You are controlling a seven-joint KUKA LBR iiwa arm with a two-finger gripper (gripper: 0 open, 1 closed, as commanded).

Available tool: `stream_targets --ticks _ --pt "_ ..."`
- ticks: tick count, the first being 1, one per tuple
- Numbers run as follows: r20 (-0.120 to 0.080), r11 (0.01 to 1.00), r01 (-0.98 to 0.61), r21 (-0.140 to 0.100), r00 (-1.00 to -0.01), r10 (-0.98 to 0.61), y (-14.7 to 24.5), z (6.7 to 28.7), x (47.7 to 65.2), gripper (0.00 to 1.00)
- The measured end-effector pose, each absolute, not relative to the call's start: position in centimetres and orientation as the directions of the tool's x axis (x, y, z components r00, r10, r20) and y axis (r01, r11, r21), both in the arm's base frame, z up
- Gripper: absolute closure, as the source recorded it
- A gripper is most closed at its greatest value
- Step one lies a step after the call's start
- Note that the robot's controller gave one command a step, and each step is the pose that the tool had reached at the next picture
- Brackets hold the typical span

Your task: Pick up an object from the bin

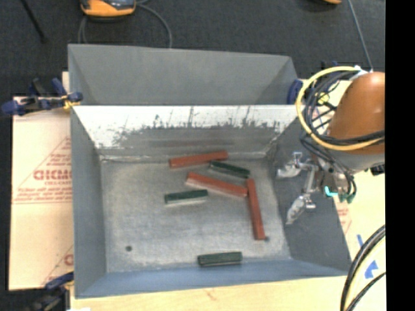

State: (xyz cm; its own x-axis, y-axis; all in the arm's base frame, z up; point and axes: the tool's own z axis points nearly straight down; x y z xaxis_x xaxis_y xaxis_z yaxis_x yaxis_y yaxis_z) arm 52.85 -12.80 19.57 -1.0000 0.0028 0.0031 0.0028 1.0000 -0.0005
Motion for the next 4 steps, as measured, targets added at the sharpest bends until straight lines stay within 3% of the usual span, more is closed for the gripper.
stream_targets --ticks 1,2,3,4 --pt "-0.004 1.000 0.000 -0.002 -1.000 0.000 -12.8 19.9 53.0 0.00" --pt "-0.014 1.000 -0.028 -0.005 -1.000 -0.028 -9.9 16.5 56.7 0.00" --pt "-0.004 0.997 -0.079 0.000 -0.997 -0.079 -7.8 14.1 57.2 0.00" --pt "-0.028 0.985 -0.172 -0.005 -0.985 -0.172 -8.2 8.6 61.7 1.00"
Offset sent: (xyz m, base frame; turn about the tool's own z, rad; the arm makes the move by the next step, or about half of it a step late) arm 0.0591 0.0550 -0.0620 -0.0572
